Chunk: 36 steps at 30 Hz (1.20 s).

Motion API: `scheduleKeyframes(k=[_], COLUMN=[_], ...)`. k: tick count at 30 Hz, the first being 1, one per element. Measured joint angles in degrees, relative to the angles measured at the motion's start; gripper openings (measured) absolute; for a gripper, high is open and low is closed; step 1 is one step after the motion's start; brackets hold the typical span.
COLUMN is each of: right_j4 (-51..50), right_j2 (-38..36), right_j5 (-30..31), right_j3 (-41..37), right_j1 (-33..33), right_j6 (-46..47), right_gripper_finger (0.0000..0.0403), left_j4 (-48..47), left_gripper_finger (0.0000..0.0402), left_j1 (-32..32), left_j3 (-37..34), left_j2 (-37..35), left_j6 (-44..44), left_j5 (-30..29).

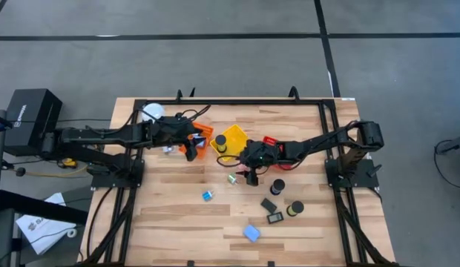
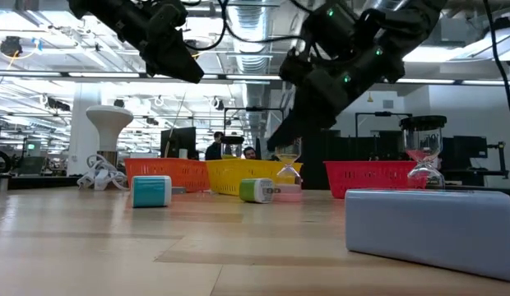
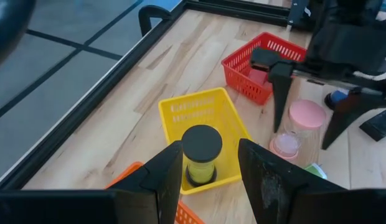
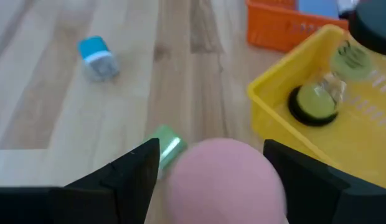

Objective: Pick & Place Office items
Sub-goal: Put the pink hourglass into the yellow bin

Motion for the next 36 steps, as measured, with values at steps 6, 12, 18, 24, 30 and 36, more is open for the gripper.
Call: scheduleKeyframes(k=[6, 12, 18, 24, 30, 36], right_j4=[-0.1, -0.4, -0.2, -0.2, 0.8, 3.3], right_j2=[0.2, 0.2, 0.2, 0.2, 0.2, 0.2], right_j5=[0.0, -0.1, -0.1, -0.2, -0.2, -4.0], right_j3=[0.0, 0.0, 0.0, 0.0, 0.0, 0.0], right_j1=[-0.2, 0.0, -0.1, -0.1, 0.0, -0.7], right_j6=[0.0, 0.0, 0.0, 0.0, -0.1, -1.9], right_gripper_finger=[0.0274, 0.0256, 0.0217, 0.0184, 0.0203, 0.0191], left_j4=[0.0, 0.0, 0.0, 0.0, 0.0, 0.0], left_gripper_finger=[0.015, 0.015, 0.015, 0.015, 0.015, 0.015], left_j1=[0.0, 0.0, 0.0, 0.0, 0.0, 0.0], left_j3=[0.0, 0.0, 0.0, 0.0, 0.0, 0.0], left_j2=[0.0, 0.0, 0.0, 0.0, 0.0, 0.0], left_j6=[0.0, 0.0, 0.0, 0.0, 0.0, 0.0], left_j5=[0.0, 0.0, 0.0, 0.0, 0.0, 0.0])
